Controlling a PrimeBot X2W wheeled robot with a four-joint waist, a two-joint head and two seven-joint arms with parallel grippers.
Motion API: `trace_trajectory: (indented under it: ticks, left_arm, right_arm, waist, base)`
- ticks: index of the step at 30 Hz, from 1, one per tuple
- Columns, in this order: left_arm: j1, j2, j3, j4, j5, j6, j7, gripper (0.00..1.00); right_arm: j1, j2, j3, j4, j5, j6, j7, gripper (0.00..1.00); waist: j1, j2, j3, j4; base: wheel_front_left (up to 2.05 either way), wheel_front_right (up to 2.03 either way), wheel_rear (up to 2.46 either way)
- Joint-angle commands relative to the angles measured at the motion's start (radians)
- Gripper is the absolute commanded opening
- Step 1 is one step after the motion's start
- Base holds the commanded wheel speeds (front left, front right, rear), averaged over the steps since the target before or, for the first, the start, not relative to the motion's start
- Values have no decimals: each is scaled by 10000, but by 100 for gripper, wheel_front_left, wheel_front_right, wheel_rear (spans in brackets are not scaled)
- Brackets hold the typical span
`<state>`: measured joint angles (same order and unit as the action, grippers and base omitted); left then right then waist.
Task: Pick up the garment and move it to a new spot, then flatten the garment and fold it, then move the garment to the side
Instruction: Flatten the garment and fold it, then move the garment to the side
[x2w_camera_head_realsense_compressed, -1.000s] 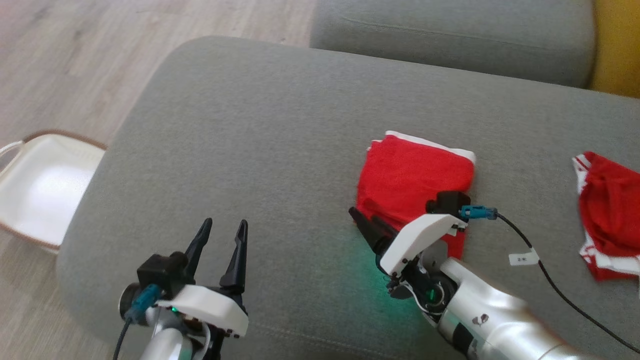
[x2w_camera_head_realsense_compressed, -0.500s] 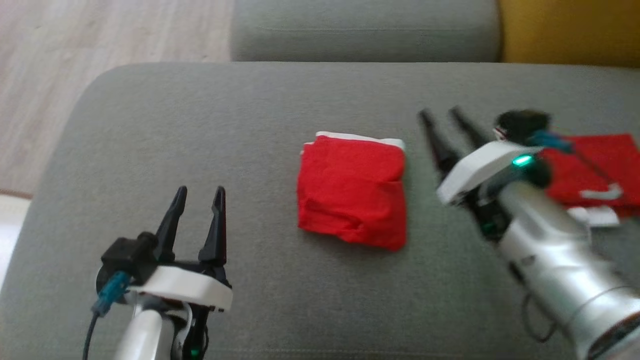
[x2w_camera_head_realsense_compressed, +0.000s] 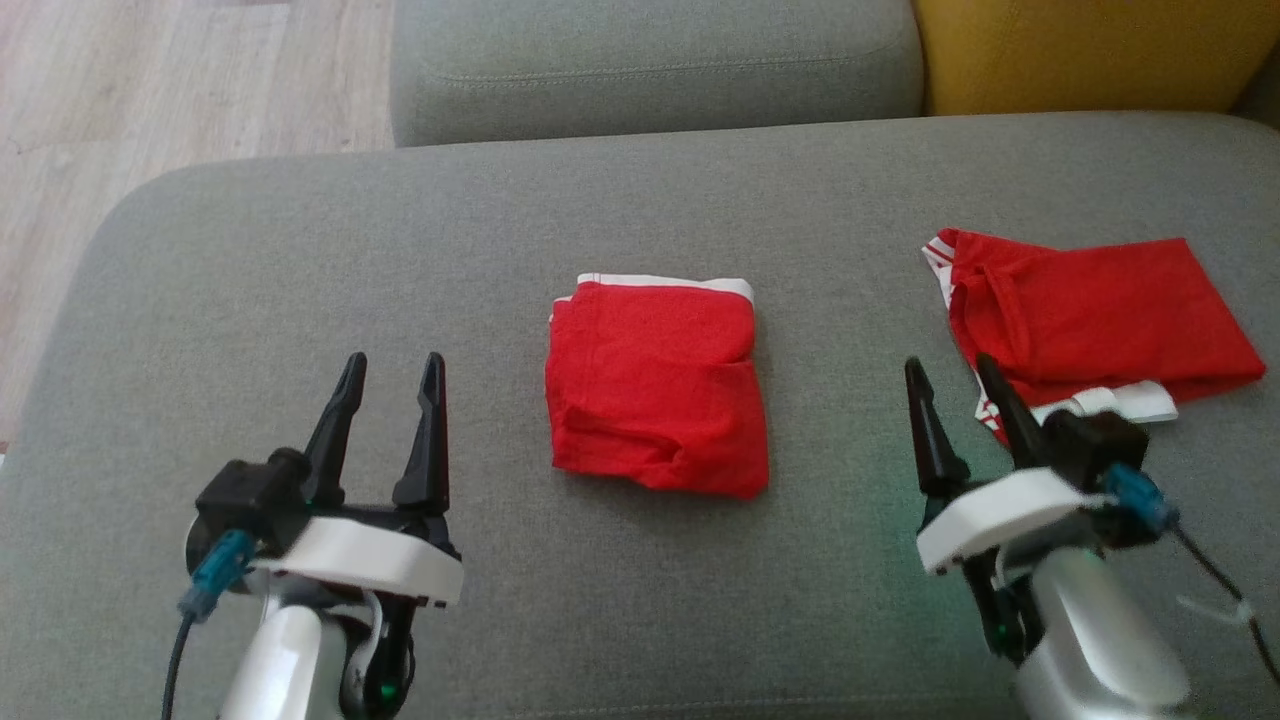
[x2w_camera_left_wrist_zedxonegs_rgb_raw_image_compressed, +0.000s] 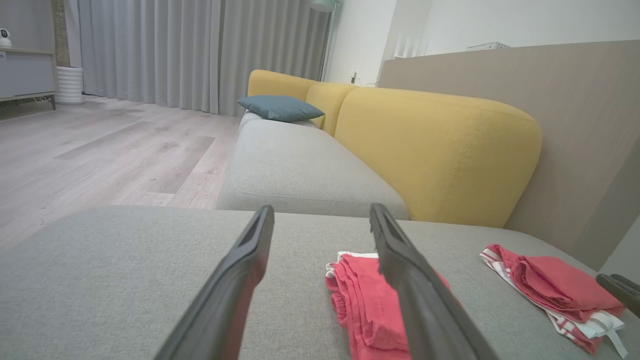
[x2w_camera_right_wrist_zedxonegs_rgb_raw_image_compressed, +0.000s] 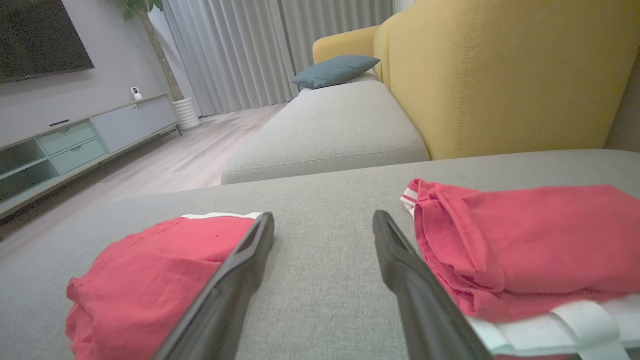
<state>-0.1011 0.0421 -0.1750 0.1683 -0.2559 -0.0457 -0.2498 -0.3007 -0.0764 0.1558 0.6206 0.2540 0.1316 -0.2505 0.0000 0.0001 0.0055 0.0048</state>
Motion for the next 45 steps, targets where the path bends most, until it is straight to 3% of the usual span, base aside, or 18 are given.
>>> trace_trajectory:
  ticks: [1, 4, 12, 22, 33, 45]
  left_arm:
    - [-215, 82, 360, -293, 54, -76, -120, 100]
    - [-119, 82, 318, -322, 102, -138, -120, 100]
    - [-78, 82, 245, -404, 143, -222, -120, 100]
    - [-272, 82, -91, -340, 91, -280, -120, 100]
    - [-581, 82, -467, -142, -33, -283, -120, 100]
    - [-931, 82, -714, -130, -239, -218, -120, 100]
  right_arm:
    - [-113, 122, -30, -653, -309, -9, -39, 100]
    - [505, 241, -445, -1410, -763, -9, 203, 100]
    - [1247, 259, -369, -2834, -385, -9, 744, 100]
    - [955, 260, 122, -3185, 262, -9, 1637, 100]
    - [-340, 261, 462, -1067, 1474, -9, 2810, 100]
    - [-2135, 261, 575, 2245, 2005, -9, 2853, 100]
  waist:
    - [0, -1, 13, -13]
    - [0, -1, 57, -51]
    - [0, -1, 129, -2]
    - [0, -1, 322, 630]
    - [0, -1, 1008, 1803]
    - [0, -1, 1661, 2577]
  base:
    - [0, 0, 0]
    - [0, 0, 0]
    - [0, 0, 0]
    - [0, 0, 0]
    - [0, 0, 0]
    - [0, 0, 0]
